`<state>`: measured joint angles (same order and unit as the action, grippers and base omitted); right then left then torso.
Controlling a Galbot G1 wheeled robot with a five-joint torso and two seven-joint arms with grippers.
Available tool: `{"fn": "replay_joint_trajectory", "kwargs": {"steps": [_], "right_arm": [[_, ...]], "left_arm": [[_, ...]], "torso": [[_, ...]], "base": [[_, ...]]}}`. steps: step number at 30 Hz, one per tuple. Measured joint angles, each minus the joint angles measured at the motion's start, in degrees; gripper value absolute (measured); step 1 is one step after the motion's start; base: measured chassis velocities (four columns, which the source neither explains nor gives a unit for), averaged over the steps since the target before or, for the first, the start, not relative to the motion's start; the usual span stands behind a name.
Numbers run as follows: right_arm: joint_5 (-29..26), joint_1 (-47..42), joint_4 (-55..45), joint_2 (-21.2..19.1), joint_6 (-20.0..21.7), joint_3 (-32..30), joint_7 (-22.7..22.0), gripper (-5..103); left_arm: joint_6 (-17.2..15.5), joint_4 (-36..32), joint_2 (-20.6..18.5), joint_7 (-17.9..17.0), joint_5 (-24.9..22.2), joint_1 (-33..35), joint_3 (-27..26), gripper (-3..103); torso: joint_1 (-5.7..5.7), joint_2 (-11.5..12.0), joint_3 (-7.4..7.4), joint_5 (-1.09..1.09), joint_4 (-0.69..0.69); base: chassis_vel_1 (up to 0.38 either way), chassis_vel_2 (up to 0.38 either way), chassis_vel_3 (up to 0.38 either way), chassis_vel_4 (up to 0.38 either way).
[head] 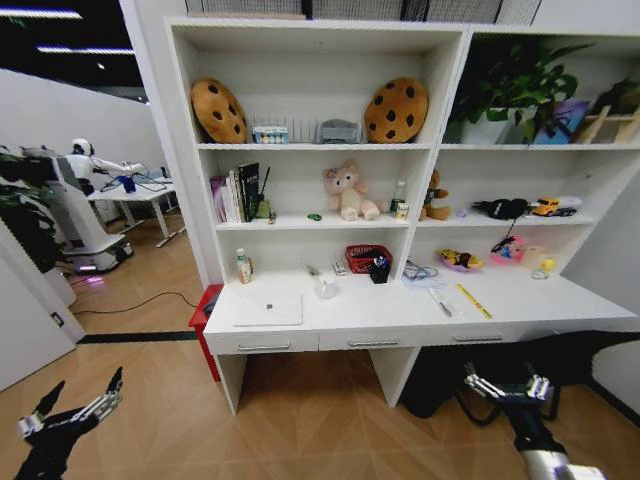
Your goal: Organize the objects on the table.
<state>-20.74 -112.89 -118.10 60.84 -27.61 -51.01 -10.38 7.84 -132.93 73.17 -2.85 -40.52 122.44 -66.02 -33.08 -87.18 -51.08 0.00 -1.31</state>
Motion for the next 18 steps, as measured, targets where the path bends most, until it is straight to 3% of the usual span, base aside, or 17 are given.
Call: {"fn": "replay_joint_trajectory", "kwargs": {"steps": [18], "right_arm": [[0.0,-0.01,0.0,0.0,0.0,0.0,0.0,100]], "left_arm": [[0.0,0.0,0.0,0.0,0.0,0.0,0.0,100]], "torso": [[0.03,-0.01,0.01,-0.01,0.0]], "base": [[0.0,0.0,0.0,0.0]]}}
